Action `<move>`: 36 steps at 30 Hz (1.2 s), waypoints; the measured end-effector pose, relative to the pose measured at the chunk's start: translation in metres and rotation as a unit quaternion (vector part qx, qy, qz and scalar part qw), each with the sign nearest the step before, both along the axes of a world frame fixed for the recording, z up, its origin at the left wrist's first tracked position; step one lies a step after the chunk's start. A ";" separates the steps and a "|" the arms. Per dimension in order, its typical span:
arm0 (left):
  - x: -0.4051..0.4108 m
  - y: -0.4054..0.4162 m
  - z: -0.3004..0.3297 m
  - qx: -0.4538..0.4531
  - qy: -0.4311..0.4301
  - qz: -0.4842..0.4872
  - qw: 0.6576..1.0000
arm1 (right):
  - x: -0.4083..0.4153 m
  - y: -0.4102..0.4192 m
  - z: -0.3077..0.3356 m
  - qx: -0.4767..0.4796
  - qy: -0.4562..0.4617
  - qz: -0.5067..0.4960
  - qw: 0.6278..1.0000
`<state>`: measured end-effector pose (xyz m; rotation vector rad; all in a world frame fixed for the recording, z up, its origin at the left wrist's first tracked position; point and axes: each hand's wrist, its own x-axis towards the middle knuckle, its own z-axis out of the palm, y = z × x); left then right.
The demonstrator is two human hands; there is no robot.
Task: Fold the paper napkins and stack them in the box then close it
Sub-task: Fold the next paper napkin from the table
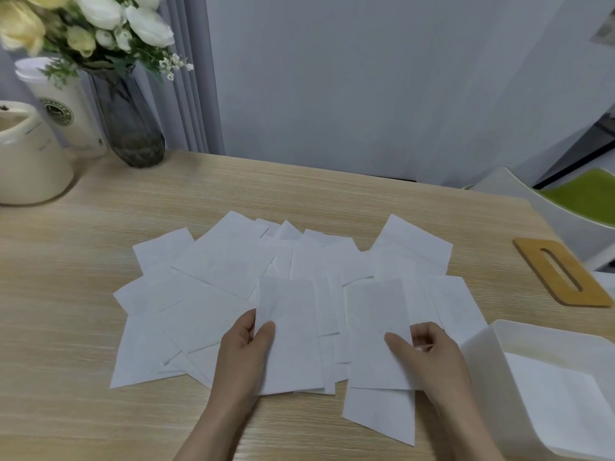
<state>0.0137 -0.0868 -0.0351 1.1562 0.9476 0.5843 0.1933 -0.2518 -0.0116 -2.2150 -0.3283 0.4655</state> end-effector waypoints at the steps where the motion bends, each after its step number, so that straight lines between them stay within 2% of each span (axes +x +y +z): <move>1: 0.000 0.000 0.000 0.000 0.001 0.001 1.000 | 0.000 -0.001 0.001 0.020 0.021 -0.010 1.000; 10: 0.001 -0.001 0.002 0.001 0.002 0.000 1.000 | 0.002 -0.006 0.012 0.128 0.192 -0.066 0.971; 13: 0.000 0.000 0.001 -0.012 -0.012 0.005 1.000 | 0.002 -0.007 0.009 0.120 0.166 -0.045 0.978; 17: -0.001 0.000 -0.001 -0.027 -0.023 0.011 0.999 | 0.005 -0.009 0.000 0.083 0.070 -0.044 0.993; 21: -0.001 0.001 0.000 -0.013 -0.005 0.007 1.000 | 0.004 -0.008 0.004 0.123 0.025 -0.068 0.990; 24: -0.002 0.001 0.001 -0.008 0.003 0.006 1.000 | -0.002 -0.004 0.011 0.155 0.068 -0.074 0.983; 27: -0.002 0.002 0.002 -0.007 -0.002 0.006 1.000 | -0.015 0.007 0.013 0.159 0.133 -0.032 0.978; 36: -0.003 0.004 0.000 -0.019 0.009 0.002 1.000 | -0.053 0.044 0.009 0.141 0.170 0.079 0.972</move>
